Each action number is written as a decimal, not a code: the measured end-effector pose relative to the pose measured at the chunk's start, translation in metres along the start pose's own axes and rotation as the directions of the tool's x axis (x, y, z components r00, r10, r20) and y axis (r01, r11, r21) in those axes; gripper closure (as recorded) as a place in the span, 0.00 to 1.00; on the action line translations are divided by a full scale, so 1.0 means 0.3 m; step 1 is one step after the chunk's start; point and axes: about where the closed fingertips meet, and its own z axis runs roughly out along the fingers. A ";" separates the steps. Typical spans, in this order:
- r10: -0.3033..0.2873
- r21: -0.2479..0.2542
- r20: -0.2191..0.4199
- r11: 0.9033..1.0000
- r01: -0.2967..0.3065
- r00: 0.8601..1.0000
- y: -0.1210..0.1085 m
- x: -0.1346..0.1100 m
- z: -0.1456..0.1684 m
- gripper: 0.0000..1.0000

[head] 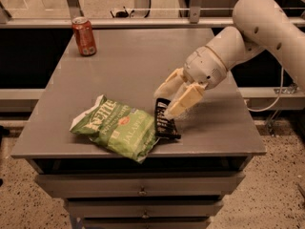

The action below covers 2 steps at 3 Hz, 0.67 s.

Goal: Move rxbar chocolate near green jalapeno chip bag

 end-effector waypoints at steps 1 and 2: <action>-0.004 0.024 -0.029 1.000 0.004 1.000 -0.013 0.022 -0.003 0.00; 0.010 0.101 -0.066 0.995 -0.003 0.998 -0.050 0.067 -0.076 0.00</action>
Offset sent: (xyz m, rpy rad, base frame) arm 0.0449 -0.0747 0.0047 -0.1289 -0.1443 -0.1685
